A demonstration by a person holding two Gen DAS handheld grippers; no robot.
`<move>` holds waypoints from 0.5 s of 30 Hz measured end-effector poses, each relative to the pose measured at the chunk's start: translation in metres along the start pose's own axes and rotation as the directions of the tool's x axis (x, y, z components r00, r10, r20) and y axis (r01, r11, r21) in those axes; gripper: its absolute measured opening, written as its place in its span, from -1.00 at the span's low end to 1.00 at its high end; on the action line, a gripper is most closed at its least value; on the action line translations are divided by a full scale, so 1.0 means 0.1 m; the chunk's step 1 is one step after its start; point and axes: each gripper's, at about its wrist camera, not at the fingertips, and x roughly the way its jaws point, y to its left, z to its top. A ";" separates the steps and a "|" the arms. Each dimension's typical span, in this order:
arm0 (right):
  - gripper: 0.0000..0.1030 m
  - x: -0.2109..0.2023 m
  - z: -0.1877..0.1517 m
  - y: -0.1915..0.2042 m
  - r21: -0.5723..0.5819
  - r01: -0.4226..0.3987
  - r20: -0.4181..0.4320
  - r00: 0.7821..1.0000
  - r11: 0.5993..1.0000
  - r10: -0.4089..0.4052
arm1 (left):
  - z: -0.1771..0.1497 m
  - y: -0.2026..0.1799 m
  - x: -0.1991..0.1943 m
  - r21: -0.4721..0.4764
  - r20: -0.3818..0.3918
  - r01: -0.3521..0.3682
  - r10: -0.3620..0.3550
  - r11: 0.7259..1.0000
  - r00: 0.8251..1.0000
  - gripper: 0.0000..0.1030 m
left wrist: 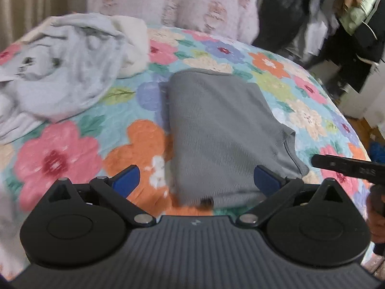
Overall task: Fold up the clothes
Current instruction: 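Grasp the folded shirt's edge with the right gripper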
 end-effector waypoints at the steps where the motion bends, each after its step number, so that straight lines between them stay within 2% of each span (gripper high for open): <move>1: 0.39 0.13 0.02 -0.05 0.003 0.004 -0.010 1.000 1.000 -0.004 | 0.03 0.03 0.13 0.006 -0.012 0.007 -0.007 1.000 1.000 0.99; 5: 0.39 0.52 0.09 -0.23 0.013 0.025 -0.032 0.999 1.000 -0.024 | 0.07 0.15 0.65 -0.021 -0.084 0.006 -0.007 1.000 0.996 0.99; 7: 0.39 0.70 0.11 -0.37 0.066 -0.020 -0.041 0.999 0.998 0.023 | 0.08 0.23 0.84 -0.066 -0.109 0.030 -0.037 0.997 0.993 0.99; 9: 0.43 0.83 0.12 -0.46 0.116 -0.078 -0.029 0.996 0.990 0.082 | 0.11 0.28 0.97 -0.113 -0.112 0.052 -0.065 0.992 0.992 1.00; 10: 0.43 0.88 0.14 -0.49 0.136 -0.133 -0.005 0.991 0.982 0.135 | 0.14 0.28 1.00 -0.125 -0.101 0.061 -0.074 0.990 0.992 1.00; 11: 0.43 0.93 0.16 -0.50 0.159 -0.203 0.003 0.979 0.966 0.205 | 0.17 0.29 1.04 -0.134 -0.090 0.071 -0.083 0.988 0.992 1.00; 13: 0.43 1.07 0.20 -0.50 0.219 -0.284 -0.014 0.956 0.933 0.294 | 0.22 0.27 1.10 -0.138 -0.072 0.109 -0.120 0.984 0.990 0.96; 14: 0.42 1.09 0.20 -0.46 0.200 -0.276 -0.014 0.959 0.940 0.285 | 0.22 0.24 1.12 -0.145 -0.064 0.136 -0.146 0.980 0.987 0.66; 15: 0.29 1.10 0.20 -0.42 0.179 -0.267 -0.013 0.962 0.947 0.274 | 0.23 0.21 1.15 -0.150 -0.058 0.158 -0.168 0.976 0.984 0.35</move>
